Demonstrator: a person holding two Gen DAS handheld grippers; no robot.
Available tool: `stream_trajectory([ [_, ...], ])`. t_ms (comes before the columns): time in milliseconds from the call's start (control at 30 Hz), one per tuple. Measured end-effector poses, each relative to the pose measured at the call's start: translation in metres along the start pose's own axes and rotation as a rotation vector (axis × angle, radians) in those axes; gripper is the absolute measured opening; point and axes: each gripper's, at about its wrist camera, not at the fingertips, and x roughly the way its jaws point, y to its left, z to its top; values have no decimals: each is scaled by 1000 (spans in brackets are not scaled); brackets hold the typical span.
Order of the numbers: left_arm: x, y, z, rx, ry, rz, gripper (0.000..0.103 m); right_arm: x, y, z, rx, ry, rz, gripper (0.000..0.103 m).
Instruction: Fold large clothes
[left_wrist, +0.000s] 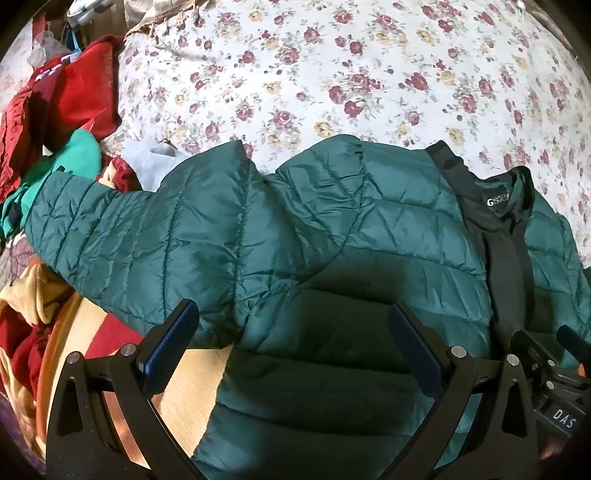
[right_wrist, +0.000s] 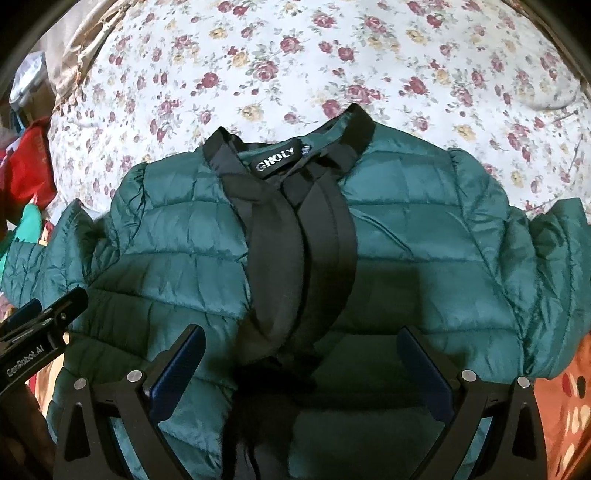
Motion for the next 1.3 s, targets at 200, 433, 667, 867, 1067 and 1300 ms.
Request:
stream_trajectory([
  [200,2,8,2,-18,-3,12,102,6,8,1,-12,10,14,103],
  [433,1,32,8,-54,-3,38,102,6,9,0,-12,18,24,103],
  [667,1,100,20,-135,-14,145,102,1,9,-4,-23,23,42,103],
  [867,7,196,32,-321,4,233,102,4,13,-10,-37,51,57,103],
  [1067,13,282,36,-472,-15,352,102,3,16,-10,-43,53,63,103],
  [1300,47,333,37,-522,29,411,76,5,16,-15,-32,64,65,103],
])
